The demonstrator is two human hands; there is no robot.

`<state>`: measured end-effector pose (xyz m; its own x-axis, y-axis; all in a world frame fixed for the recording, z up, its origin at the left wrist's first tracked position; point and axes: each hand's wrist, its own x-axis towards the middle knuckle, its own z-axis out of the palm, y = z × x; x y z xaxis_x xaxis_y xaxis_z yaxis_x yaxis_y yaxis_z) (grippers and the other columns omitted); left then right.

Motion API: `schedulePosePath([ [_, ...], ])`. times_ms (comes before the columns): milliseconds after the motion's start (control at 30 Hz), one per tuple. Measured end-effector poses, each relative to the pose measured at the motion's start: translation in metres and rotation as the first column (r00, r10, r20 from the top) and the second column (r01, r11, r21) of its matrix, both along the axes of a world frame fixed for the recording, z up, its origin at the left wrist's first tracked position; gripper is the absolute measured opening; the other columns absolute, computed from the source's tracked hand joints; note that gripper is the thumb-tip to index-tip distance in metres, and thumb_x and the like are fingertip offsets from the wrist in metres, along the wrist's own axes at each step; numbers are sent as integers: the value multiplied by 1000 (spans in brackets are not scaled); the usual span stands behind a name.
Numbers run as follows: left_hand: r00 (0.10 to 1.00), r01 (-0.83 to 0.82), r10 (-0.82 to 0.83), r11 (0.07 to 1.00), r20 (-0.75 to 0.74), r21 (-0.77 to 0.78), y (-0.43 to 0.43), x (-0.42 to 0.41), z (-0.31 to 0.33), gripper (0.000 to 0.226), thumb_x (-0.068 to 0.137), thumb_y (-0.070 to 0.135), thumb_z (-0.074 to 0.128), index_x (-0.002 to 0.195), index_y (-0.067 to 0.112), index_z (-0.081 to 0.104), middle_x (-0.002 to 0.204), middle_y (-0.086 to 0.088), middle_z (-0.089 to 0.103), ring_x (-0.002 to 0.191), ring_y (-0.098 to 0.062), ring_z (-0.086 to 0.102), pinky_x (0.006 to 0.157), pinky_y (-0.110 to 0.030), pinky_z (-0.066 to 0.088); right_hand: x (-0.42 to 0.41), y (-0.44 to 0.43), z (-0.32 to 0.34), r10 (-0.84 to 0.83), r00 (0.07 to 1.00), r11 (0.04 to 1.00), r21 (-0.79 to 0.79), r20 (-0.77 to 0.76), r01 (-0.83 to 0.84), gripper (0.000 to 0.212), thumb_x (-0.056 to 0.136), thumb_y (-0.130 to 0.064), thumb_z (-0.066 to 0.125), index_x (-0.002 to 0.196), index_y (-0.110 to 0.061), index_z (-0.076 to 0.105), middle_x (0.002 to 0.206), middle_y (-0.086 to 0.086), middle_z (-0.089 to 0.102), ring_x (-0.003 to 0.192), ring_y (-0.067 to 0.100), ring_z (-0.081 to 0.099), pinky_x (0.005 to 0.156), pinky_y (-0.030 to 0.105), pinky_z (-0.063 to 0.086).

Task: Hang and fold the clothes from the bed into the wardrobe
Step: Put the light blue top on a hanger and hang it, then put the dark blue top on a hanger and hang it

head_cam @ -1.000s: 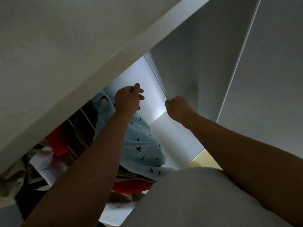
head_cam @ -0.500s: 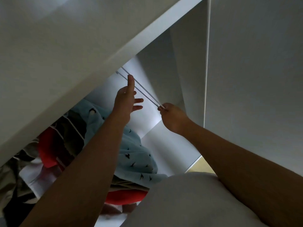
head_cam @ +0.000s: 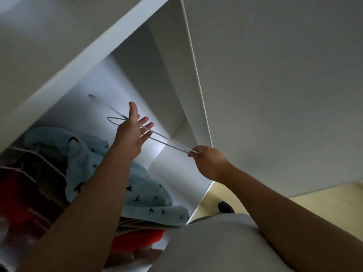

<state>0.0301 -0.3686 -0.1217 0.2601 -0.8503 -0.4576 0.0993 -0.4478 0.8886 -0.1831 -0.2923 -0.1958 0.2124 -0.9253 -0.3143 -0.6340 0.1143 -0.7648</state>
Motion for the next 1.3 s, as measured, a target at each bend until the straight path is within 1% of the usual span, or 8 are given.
schedulePosePath([
  [200, 983, 183, -180, 979, -34, 85, 40, -22, -50, 54, 85, 67, 60, 109, 18, 64, 95, 4, 77, 87, -16, 75, 67, -27, 57, -31, 87, -15, -228, 967, 972, 25, -111, 232, 30, 93, -29, 40, 89, -15, 66, 83, 2, 66, 78, 26, 59, 58, 29, 40],
  [367, 886, 413, -457, 855, 82, 313, 91, -60, -100, 46, 86, 62, 64, 90, 16, 66, 77, 0, 75, 63, -16, 72, 55, -25, 53, -52, 175, -26, -406, 870, 885, 117, -279, 450, 33, 92, -31, 40, 89, -16, 69, 87, 5, 69, 82, 27, 62, 69, 34, 53],
  [467, 635, 576, -696, 715, 334, 396, 121, -86, -118, 68, 80, 78, 49, 80, 13, 68, 67, 1, 74, 55, -16, 71, 52, -27, 50, -72, 223, -24, -444, 788, 844, 97, -426, 527, 35, 92, -35, 36, 73, -17, 60, 73, 3, 60, 66, 22, 55, 50, 28, 37],
  [600, 229, 765, -780, 514, 583, 388, 156, -135, -135, 69, 86, 75, 42, 61, 16, 67, 53, -2, 68, 57, -23, 70, 69, -35, 56, -101, 287, -12, -527, 652, 749, 65, -546, 660, 34, 93, -37, 32, 70, -19, 50, 71, 1, 52, 58, 20, 49, 47, 25, 33],
  [733, 90, 881, -778, 354, 621, 315, 205, -206, -140, 58, 91, 66, 48, 67, 15, 61, 52, -1, 67, 62, -21, 67, 65, -31, 48, -128, 359, 0, -616, 488, 579, 65, -618, 813, 31, 91, -35, 32, 67, -20, 43, 70, 0, 50, 58, 23, 49, 49, 25, 37],
  [833, 4, 958, -750, 194, 661, 213, 256, -262, -134, 33, 91, 51, 61, 82, 20, 54, 72, -2, 68, 71, -24, 64, 64, -33, 44, -149, 421, 7, -677, 348, 435, 28, -648, 900, 35, 93, -36, 30, 65, -19, 43, 67, 0, 53, 56, 21, 52, 46, 25, 35],
  [1100, -126, 992, -811, -103, 571, 72, 432, -412, -116, 24, 99, 42, 52, 104, 18, 56, 95, 12, 65, 52, -11, 68, 66, -36, 55, -204, 609, 19, -769, 78, 102, -1, -634, 995, 35, 86, -28, 31, 63, -15, 53, 62, 0, 56, 53, 19, 53, 45, 23, 34],
  [1300, 27, 995, -911, -16, 412, -103, 579, -515, -91, 22, 104, 28, 46, 98, 18, 64, 92, 1, 70, 53, -18, 65, 56, -31, 52, -257, 762, 39, -788, -100, -39, -112, -608, 993, 32, 90, -31, 35, 63, -17, 40, 65, -2, 43, 62, 24, 49, 50, 27, 32],
])
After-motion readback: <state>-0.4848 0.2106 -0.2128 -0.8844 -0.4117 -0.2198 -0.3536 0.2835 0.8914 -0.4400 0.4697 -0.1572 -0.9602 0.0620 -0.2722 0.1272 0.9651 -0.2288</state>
